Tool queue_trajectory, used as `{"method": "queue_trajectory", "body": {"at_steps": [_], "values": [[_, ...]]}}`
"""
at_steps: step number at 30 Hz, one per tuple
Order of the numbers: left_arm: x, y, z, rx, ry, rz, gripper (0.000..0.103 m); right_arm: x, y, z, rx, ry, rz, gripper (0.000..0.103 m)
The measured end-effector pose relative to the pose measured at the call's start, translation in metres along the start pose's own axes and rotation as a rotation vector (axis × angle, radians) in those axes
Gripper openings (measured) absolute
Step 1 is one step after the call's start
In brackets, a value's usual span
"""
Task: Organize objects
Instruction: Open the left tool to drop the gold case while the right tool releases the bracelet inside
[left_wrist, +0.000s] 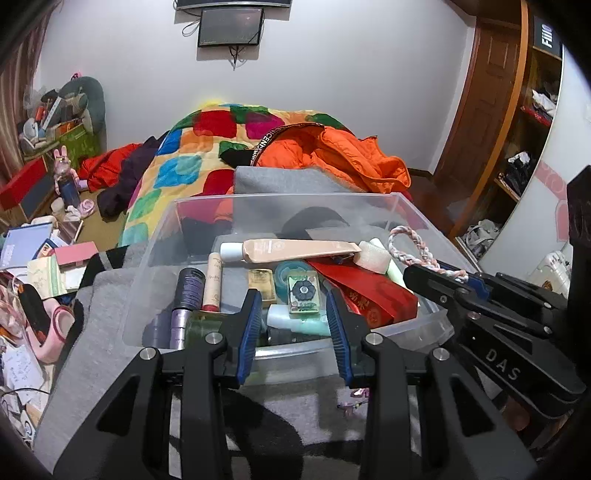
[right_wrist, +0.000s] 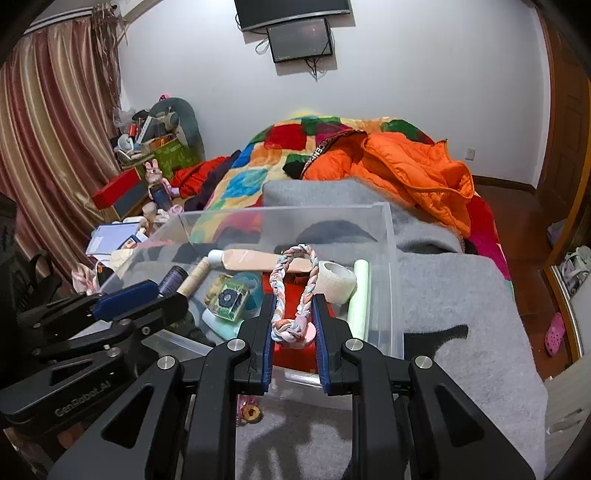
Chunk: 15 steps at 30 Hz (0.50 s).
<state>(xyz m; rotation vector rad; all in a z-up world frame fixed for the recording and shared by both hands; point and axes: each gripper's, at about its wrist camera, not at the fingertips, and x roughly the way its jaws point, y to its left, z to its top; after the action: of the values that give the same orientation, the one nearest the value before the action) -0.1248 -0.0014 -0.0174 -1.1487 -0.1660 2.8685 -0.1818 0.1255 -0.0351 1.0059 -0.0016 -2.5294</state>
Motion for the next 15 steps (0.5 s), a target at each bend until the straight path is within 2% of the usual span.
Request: {"method": "queue_trajectory", "body": {"at_steps": [2, 4, 6, 8, 10, 15], "values": [[-0.001, 0.0, 0.0, 0.005, -0.001, 0.005, 0.037, -0.001, 0.0, -0.001, -0.003, 0.006, 0.002, 0.018], [-0.004, 0.001, -0.001, 0.001, -0.001, 0.002, 0.044, -0.002, 0.001, -0.002, -0.004, 0.012, 0.014, 0.021], [-0.006, 0.002, -0.002, -0.003, -0.003, -0.003, 0.049, -0.004, 0.001, -0.002, -0.007, 0.012, 0.021, 0.027], [-0.01, 0.001, -0.003, 0.0, -0.007, -0.005, 0.052, -0.007, 0.001, -0.002, -0.008, 0.002, 0.012, 0.038], [-0.014, 0.001, -0.005, 0.005, -0.01, -0.004, 0.056, -0.01, 0.001, -0.003, -0.006, -0.001, 0.002, 0.043], [-0.027, 0.002, -0.008, 0.008, -0.023, -0.014, 0.065, -0.017, -0.005, -0.003, 0.008, 0.003, 0.007, 0.044]]}}
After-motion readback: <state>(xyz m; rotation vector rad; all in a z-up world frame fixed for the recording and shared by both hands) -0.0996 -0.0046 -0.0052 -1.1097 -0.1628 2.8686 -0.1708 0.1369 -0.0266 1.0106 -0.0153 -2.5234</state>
